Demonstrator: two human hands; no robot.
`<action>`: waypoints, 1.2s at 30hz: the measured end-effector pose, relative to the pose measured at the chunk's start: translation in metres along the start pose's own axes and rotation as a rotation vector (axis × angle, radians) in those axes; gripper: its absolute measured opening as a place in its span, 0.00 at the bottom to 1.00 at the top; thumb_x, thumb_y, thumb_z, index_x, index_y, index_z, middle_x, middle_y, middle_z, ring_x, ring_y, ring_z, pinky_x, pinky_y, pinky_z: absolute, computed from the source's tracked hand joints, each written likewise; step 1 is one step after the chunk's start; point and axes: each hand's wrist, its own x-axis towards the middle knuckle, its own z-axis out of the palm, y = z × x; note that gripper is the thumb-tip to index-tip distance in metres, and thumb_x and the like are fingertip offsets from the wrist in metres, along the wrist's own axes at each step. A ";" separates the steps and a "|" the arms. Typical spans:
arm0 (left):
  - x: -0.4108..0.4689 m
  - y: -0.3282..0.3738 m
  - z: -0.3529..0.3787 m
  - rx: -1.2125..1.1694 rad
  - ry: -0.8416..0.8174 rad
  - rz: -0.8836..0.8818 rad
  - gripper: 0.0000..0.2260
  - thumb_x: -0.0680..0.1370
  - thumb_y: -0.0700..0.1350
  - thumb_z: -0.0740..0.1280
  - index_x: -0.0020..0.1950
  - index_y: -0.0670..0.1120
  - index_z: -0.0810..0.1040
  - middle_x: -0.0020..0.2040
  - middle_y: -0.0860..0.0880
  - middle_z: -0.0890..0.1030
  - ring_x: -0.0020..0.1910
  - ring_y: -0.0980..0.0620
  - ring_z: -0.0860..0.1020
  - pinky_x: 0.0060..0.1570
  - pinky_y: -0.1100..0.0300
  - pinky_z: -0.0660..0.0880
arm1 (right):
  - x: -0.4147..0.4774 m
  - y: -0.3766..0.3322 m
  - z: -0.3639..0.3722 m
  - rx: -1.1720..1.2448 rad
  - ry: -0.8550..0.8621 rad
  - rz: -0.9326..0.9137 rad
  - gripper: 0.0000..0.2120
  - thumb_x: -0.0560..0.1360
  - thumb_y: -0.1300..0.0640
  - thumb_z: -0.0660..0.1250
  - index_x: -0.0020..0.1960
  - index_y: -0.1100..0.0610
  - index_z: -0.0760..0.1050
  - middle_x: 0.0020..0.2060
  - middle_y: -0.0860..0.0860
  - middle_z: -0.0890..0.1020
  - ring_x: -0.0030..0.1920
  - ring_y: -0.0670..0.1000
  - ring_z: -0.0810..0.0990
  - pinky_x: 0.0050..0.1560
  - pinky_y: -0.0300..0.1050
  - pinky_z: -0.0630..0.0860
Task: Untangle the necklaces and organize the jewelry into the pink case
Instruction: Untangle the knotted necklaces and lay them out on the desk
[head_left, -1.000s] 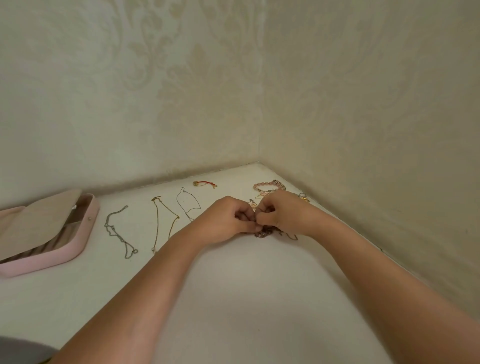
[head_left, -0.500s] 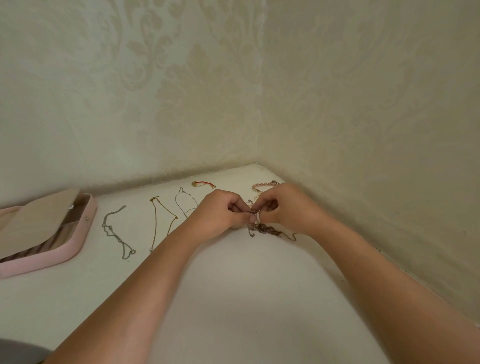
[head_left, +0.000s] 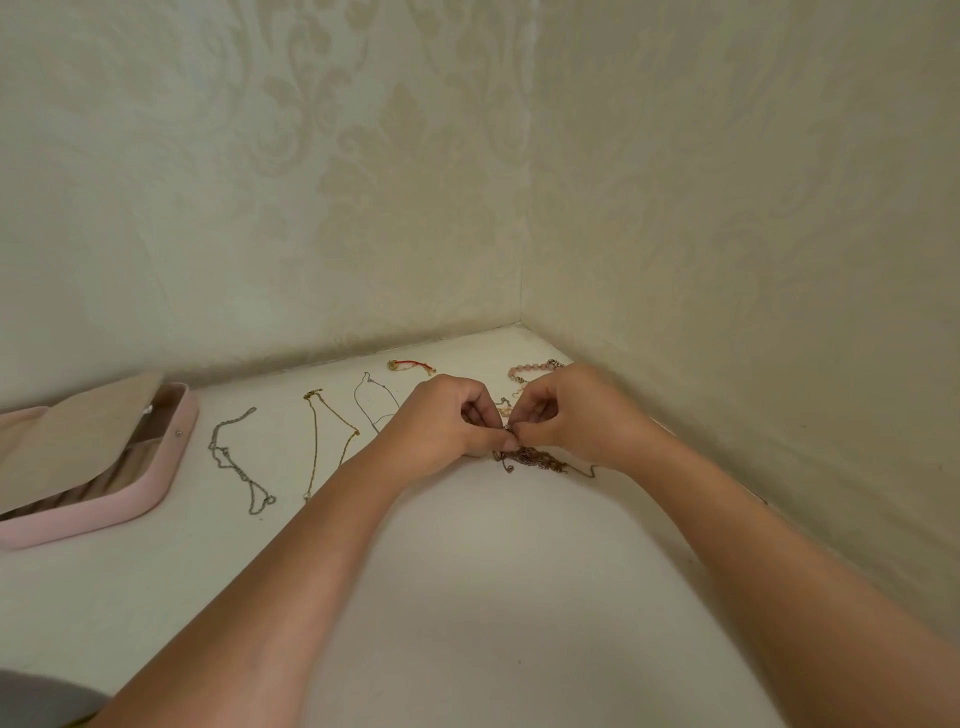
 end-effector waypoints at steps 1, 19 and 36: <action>0.000 0.000 0.000 -0.004 -0.009 0.005 0.10 0.66 0.43 0.80 0.35 0.47 0.78 0.30 0.52 0.80 0.31 0.55 0.77 0.39 0.59 0.75 | 0.000 0.000 0.000 -0.006 -0.002 -0.001 0.01 0.69 0.61 0.74 0.41 0.58 0.82 0.33 0.51 0.81 0.31 0.30 0.73 0.36 0.22 0.66; 0.001 0.001 -0.003 -0.010 -0.053 0.009 0.09 0.66 0.41 0.79 0.34 0.47 0.79 0.36 0.45 0.84 0.35 0.51 0.78 0.44 0.54 0.75 | 0.006 0.003 0.000 0.347 0.087 -0.023 0.10 0.74 0.66 0.66 0.37 0.54 0.75 0.33 0.46 0.80 0.46 0.55 0.81 0.52 0.45 0.76; 0.000 0.004 -0.010 -0.263 -0.106 0.000 0.06 0.73 0.38 0.73 0.39 0.43 0.77 0.42 0.46 0.83 0.43 0.53 0.80 0.54 0.60 0.75 | 0.009 0.005 -0.011 1.018 0.179 0.211 0.12 0.79 0.65 0.58 0.37 0.59 0.70 0.31 0.51 0.76 0.32 0.47 0.77 0.41 0.42 0.76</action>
